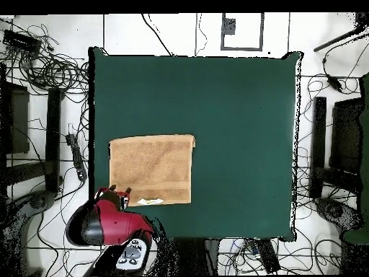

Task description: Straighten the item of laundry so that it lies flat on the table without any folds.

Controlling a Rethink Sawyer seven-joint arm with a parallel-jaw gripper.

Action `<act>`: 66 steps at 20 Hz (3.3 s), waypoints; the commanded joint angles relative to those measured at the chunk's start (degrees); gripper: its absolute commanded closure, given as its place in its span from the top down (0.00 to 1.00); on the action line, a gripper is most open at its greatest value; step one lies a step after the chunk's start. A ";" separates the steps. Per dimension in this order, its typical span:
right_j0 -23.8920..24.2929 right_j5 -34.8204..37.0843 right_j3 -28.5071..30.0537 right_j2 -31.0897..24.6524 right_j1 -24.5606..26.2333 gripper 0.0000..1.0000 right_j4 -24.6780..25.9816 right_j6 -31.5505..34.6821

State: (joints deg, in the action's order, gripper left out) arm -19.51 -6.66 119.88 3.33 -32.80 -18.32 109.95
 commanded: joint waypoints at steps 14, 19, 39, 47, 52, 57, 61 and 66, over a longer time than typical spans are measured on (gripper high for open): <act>4.02 0.62 1.59 -3.30 1.30 1.00 4.11 10.20; 3.83 0.49 1.32 -2.96 1.60 1.00 4.16 10.08; 2.45 -1.79 2.97 -2.75 1.76 1.00 5.28 11.54; 1.47 -5.33 5.13 -2.86 2.34 1.00 4.89 14.22; 0.65 -6.45 6.00 -3.20 2.49 1.00 4.24 14.88; -1.03 -7.45 6.69 -2.45 2.45 1.00 3.02 15.16; -2.41 -10.04 7.79 -2.52 2.74 1.00 2.09 16.87; -7.01 -9.28 9.70 0.39 0.88 1.00 -1.64 17.86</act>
State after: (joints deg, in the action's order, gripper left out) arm -22.74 -12.84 125.76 3.99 -32.80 -14.37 109.95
